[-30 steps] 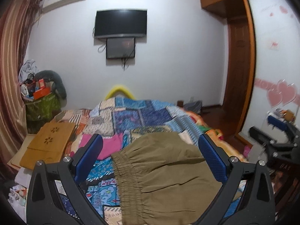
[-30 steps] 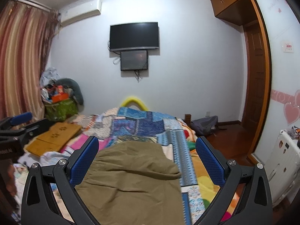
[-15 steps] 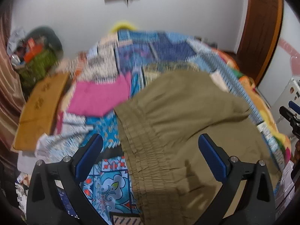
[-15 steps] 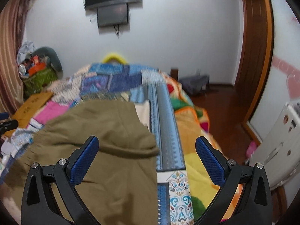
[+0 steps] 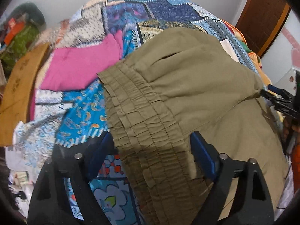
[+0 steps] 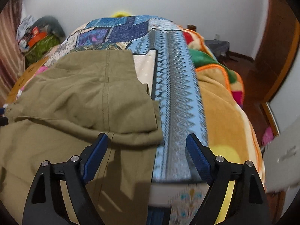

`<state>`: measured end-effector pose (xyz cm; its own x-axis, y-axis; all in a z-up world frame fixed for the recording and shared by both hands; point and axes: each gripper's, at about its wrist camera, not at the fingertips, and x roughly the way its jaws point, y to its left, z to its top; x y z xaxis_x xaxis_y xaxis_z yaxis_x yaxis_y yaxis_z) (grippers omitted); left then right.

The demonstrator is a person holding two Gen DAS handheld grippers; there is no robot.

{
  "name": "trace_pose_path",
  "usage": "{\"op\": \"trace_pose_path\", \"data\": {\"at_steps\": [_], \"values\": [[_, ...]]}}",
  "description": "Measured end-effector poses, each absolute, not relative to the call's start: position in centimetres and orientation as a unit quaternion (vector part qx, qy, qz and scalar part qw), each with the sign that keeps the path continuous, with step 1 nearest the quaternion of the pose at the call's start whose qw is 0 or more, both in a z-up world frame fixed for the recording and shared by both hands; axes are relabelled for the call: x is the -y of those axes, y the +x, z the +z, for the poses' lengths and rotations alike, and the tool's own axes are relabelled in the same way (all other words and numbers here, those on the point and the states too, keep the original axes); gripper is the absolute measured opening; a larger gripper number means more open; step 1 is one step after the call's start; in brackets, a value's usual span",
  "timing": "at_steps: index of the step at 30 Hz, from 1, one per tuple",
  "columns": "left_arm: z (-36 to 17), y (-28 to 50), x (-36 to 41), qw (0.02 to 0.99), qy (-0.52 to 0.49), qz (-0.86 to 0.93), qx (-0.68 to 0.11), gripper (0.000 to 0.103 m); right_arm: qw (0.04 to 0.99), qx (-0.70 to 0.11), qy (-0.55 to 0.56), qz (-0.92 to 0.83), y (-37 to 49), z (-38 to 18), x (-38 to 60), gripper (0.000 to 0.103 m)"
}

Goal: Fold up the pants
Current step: 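Grasp the waistband with the left tool while the right tool grasps the leg hem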

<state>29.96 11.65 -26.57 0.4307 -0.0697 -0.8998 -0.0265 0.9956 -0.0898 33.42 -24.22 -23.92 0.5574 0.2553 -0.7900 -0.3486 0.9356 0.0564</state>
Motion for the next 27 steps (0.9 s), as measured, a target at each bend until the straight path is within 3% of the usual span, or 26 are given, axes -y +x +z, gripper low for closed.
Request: {"op": "trace_pose_path", "data": {"at_steps": [4,7,9,11,12,13,18,27], "values": [[-27.0,30.3,-12.3,0.842,-0.073,-0.027,-0.534,0.078,0.872,-0.443,-0.07,0.197,35.3,-24.8,23.4,0.08],[-27.0,30.2,-12.2,0.844,-0.058,-0.033,-0.532,0.077,0.863,-0.452,-0.063,0.217,35.7,-25.3,23.4,0.07],[-27.0,30.2,-12.3,0.844,-0.054,-0.029,-0.533,0.076,0.858,-0.457,-0.059,0.229,35.6,-25.6,23.3,0.056],[-26.9,30.4,-12.4,0.845,-0.045,-0.019,-0.532,0.076,0.857,-0.457,-0.061,0.23,35.6,-25.7,23.1,0.054],[-26.9,30.4,-12.5,0.847,-0.038,-0.012,-0.53,0.075,0.857,-0.457,-0.064,0.228,35.5,-25.7,23.0,0.042],[-27.0,30.4,-12.6,0.848,-0.034,-0.009,-0.529,0.075,0.858,-0.46,-0.072,0.216,35.5,-26.0,23.0,0.037],[-27.1,30.6,-13.2,0.849,-0.033,-0.005,-0.527,0.076,0.857,-0.466,-0.094,0.2,35.4,-26.5,22.5,0.022],[-25.9,30.0,-13.6,0.844,-0.059,-0.012,-0.533,0.075,0.853,-0.48,-0.082,0.186,35.1,-25.8,22.5,0.025]]}}
